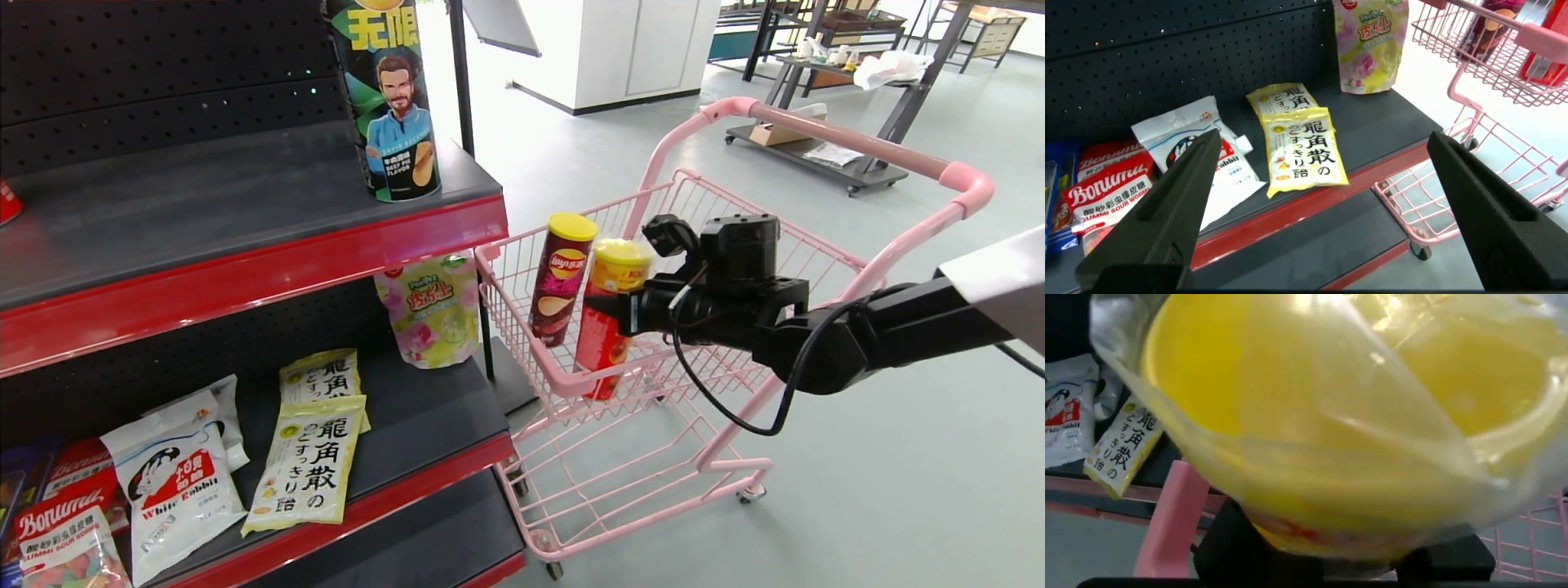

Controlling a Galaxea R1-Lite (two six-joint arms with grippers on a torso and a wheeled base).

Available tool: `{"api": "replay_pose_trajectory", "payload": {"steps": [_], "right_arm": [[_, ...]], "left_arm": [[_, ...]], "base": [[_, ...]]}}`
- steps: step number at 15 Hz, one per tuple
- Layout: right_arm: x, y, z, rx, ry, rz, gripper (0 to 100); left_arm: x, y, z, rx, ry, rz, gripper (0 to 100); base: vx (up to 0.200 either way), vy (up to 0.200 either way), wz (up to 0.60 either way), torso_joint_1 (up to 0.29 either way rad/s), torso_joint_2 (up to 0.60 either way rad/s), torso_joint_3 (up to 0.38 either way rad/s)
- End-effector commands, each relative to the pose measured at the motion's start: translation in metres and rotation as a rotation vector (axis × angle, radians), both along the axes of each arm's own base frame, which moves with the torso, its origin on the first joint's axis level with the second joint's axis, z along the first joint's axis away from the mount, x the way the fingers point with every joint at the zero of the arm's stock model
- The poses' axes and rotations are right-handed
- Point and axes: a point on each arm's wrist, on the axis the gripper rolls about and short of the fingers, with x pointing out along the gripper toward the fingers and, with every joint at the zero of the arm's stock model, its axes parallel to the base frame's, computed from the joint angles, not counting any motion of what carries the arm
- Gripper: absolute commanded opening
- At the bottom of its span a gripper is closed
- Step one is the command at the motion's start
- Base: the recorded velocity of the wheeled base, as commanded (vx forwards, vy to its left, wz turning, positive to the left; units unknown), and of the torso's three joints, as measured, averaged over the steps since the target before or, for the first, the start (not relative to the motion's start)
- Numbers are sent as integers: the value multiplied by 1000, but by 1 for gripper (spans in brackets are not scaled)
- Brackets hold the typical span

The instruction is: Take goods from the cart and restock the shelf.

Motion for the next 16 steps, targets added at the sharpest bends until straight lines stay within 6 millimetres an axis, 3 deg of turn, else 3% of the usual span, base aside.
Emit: {"api": "replay_pose_trajectory", "payload": {"steps": [1,4,6,8,9,11,12,13,14,16], "right_arm": [[-17,-20,61,38,-168,-27,0],[-38,-43,116,71,-325,-64,0],[-69,-53,143,81,-357,-85,0],[-126,-70,154,53,-333,-203,0],[-152,-80,149,18,-311,-254,0],[-221,-107,122,-78,-212,-256,0],[-234,-113,115,-86,-196,-257,0],[-272,-129,94,-103,-178,-278,0],[-289,-137,85,-110,-171,-303,0],[-303,-146,79,-129,-156,-355,0]], "left_arm": [[0,0,0,0,2,-1,100],[0,0,0,-2,1,-1,100],[0,0,0,0,1,-1,100],[0,0,0,-3,1,-1,100],[0,0,0,-2,1,-1,100],[0,0,0,0,4,-1,100],[0,0,0,0,4,-1,100],[0,0,0,0,2,-1,100],[0,0,0,0,1,-1,100],[0,0,0,0,4,-3,100]], "base": [[0,0,0,0,0,0],[0,0,0,0,0,0],[0,0,0,0,0,0],[0,0,0,0,0,0],[0,0,0,0,0,0],[0,0,0,0,0,0],[0,0,0,0,0,0],[0,0,0,0,0,0],[0,0,0,0,0,0],[0,0,0,0,0,0]]}}
